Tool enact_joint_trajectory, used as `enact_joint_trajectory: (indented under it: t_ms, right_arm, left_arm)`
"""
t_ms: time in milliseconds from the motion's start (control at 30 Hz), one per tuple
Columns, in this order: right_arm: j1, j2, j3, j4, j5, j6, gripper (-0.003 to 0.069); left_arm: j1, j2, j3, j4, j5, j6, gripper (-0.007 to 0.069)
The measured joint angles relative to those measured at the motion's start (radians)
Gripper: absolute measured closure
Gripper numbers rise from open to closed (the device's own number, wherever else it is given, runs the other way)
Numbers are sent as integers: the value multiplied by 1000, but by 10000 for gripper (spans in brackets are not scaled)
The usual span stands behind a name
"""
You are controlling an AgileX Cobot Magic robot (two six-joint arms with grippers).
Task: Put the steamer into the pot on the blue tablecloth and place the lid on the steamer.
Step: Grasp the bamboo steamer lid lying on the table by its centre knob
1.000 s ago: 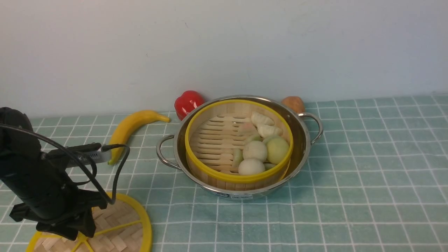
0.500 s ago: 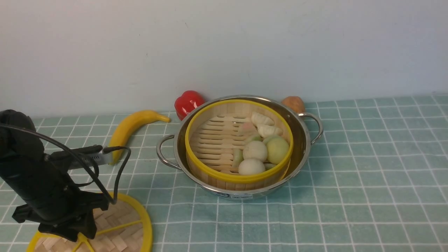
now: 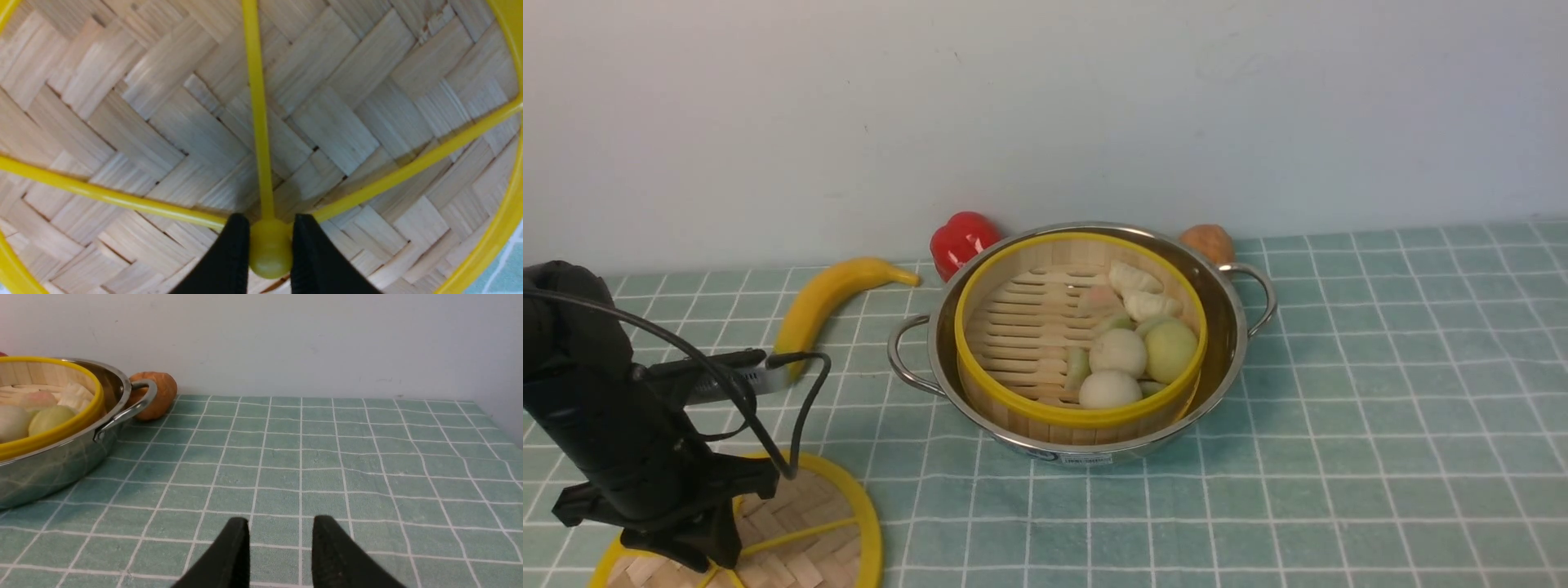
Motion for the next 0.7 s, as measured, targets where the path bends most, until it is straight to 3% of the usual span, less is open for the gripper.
enact_joint_trajectory:
  t_ms: [333,700]
  right_arm:
    - [0,0,0,0,0,0,417]
    - [0,0,0,0,0,0,417]
  left_arm:
    - [0,-7,-50,14,60,35,507]
    - [-50,-142,-369,56,134,92,507]
